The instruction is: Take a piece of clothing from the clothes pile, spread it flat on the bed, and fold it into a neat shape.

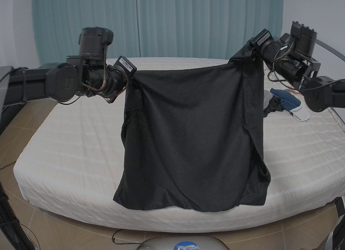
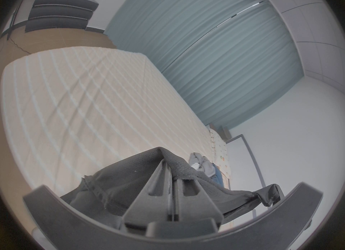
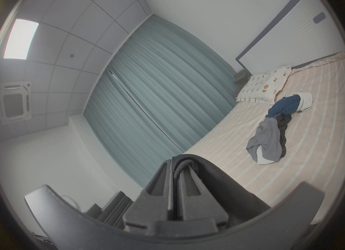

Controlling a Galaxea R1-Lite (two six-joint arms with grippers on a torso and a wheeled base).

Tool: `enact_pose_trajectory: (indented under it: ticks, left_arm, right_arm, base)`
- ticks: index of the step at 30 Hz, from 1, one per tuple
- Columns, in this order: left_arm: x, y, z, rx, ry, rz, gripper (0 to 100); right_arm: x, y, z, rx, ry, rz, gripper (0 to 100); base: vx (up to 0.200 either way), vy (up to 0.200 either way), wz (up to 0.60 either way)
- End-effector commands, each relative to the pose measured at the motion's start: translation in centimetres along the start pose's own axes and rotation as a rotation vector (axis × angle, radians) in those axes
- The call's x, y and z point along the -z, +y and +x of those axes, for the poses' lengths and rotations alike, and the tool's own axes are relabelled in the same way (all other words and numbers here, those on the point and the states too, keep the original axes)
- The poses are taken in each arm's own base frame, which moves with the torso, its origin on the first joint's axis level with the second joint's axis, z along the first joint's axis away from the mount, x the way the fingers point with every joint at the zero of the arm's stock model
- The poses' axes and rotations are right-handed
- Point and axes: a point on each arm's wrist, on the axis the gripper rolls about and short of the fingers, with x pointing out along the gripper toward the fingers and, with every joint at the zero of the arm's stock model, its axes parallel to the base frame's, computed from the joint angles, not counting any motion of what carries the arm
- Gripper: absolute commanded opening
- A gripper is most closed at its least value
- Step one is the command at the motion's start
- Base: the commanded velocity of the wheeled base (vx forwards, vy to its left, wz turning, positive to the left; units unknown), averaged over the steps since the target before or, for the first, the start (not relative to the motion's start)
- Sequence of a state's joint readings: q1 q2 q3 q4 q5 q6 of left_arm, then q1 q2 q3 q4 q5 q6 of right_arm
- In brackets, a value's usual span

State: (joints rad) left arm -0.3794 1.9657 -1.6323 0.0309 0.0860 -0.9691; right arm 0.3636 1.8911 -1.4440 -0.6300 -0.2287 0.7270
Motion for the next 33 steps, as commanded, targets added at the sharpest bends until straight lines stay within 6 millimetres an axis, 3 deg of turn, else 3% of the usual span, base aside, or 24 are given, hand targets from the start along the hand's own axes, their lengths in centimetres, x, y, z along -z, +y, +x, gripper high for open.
enact_pose_trajectory:
  ticks: [1, 5, 6, 10, 16, 20, 21, 22, 23, 28, 33]
  left_arm:
    - [1.9, 3.6, 7.3, -0.102, 0.049, -0.008, 0]
    - [3.3, 5.1, 10.9, -0.133, 0.068, -0.008, 0]
    - [4.0, 6.0, 12.3, -0.152, 0.079, -0.014, 0]
    - [5.8, 7.9, 14.9, -0.195, 0.098, -0.051, 0]
    - [8.0, 10.3, 17.2, -0.251, 0.132, -0.061, 0]
    - [8.5, 11.1, 17.8, -0.263, 0.141, -0.064, 0]
    - [8.9, 11.5, 18.3, -0.271, 0.149, -0.064, 0]
    - [9.1, 11.7, 18.6, -0.272, 0.150, -0.064, 0]
    - [9.4, 12.0, 19.0, -0.274, 0.149, -0.065, 100]
    - [10.4, 13.2, 19.9, -0.301, 0.156, -0.073, 100]
    - [10.5, 14.2, 20.3, -0.359, 0.102, -0.053, 100]
  right_arm:
    - [5.6, -4.8, 3.9, 0.099, 0.084, -0.029, 0]
    - [7.5, -7.3, 5.9, 0.139, 0.077, -0.037, 0]
    - [8.6, -8.7, 6.7, 0.153, 0.080, -0.041, 0]
    - [11.7, -11.7, 7.4, 0.207, 0.126, -0.055, 0]
    - [15.5, -15.9, 7.9, 0.302, 0.181, -0.077, 0]
    - [16.9, -17.7, 7.9, 0.341, 0.199, -0.089, 0]
    - [17.5, -18.4, 7.9, 0.350, 0.206, -0.093, 100]
    - [17.9, -18.8, 7.9, 0.355, 0.211, -0.096, 100]
    - [18.4, -19.3, 7.9, 0.362, 0.218, -0.102, 100]
    - [19.6, -21.2, 7.6, 0.400, 0.247, -0.121, 100]
    - [19.0, -22.8, 7.3, 0.453, 0.261, -0.153, 100]
  base:
    - [0.200, 0.000, 0.00]
    - [0.200, 0.000, 0.00]
    - [0.200, 0.000, 0.00]
    - [0.200, 0.000, 0.00]
    - [0.000, 0.000, 0.00]
    - [0.000, 0.000, 0.00]
    - [0.000, 0.000, 0.00]
    - [0.000, 0.000, 0.00]
    - [0.000, 0.000, 0.00]
    - [0.000, 0.000, 0.00]
    - [0.000, 0.000, 0.00]
